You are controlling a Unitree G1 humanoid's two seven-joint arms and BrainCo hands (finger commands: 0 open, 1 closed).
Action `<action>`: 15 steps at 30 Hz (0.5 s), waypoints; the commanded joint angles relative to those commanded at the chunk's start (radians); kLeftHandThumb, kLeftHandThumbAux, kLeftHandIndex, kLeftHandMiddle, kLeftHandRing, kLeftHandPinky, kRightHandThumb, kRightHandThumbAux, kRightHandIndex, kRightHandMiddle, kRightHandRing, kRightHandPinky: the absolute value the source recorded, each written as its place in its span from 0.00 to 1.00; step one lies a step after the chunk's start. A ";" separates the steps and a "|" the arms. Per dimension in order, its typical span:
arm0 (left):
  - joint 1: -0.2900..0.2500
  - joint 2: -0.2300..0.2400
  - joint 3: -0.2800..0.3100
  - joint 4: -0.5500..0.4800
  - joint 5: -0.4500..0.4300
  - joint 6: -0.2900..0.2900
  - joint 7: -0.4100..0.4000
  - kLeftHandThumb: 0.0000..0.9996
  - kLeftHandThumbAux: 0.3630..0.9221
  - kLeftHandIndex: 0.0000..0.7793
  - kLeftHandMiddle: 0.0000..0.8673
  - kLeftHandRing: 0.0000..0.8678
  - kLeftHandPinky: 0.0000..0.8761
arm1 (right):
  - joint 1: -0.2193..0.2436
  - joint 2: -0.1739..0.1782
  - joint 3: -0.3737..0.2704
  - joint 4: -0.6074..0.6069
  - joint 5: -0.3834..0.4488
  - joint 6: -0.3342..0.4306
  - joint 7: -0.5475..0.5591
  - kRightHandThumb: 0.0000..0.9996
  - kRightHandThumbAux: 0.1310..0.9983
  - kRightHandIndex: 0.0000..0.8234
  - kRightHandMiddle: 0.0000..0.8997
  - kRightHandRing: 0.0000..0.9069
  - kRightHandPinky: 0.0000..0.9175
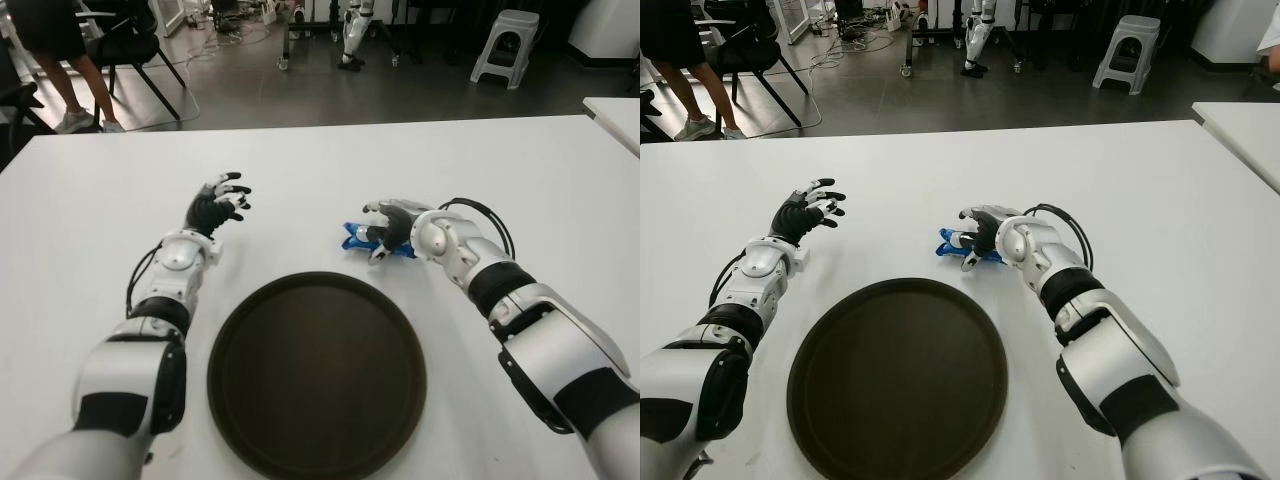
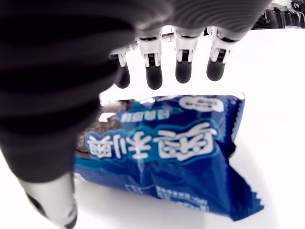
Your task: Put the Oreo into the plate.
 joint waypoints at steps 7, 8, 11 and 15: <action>-0.001 0.000 0.002 0.001 -0.002 0.004 0.002 0.23 0.58 0.25 0.37 0.44 0.49 | 0.002 -0.001 0.002 0.000 -0.004 -0.004 -0.017 0.00 0.73 0.05 0.08 0.06 0.07; -0.001 -0.001 0.002 0.001 -0.002 0.004 0.001 0.23 0.59 0.25 0.37 0.44 0.49 | 0.002 -0.001 0.003 0.001 -0.004 -0.003 -0.020 0.00 0.73 0.05 0.08 0.06 0.07; -0.001 -0.001 0.001 0.000 -0.001 0.002 0.000 0.23 0.58 0.25 0.37 0.44 0.48 | 0.002 -0.001 0.003 0.003 -0.005 -0.001 -0.026 0.00 0.72 0.06 0.09 0.07 0.07; 0.001 -0.001 0.001 -0.003 -0.002 -0.002 -0.006 0.23 0.57 0.25 0.37 0.45 0.49 | 0.004 0.002 0.002 -0.004 -0.005 0.011 -0.031 0.00 0.70 0.13 0.13 0.11 0.09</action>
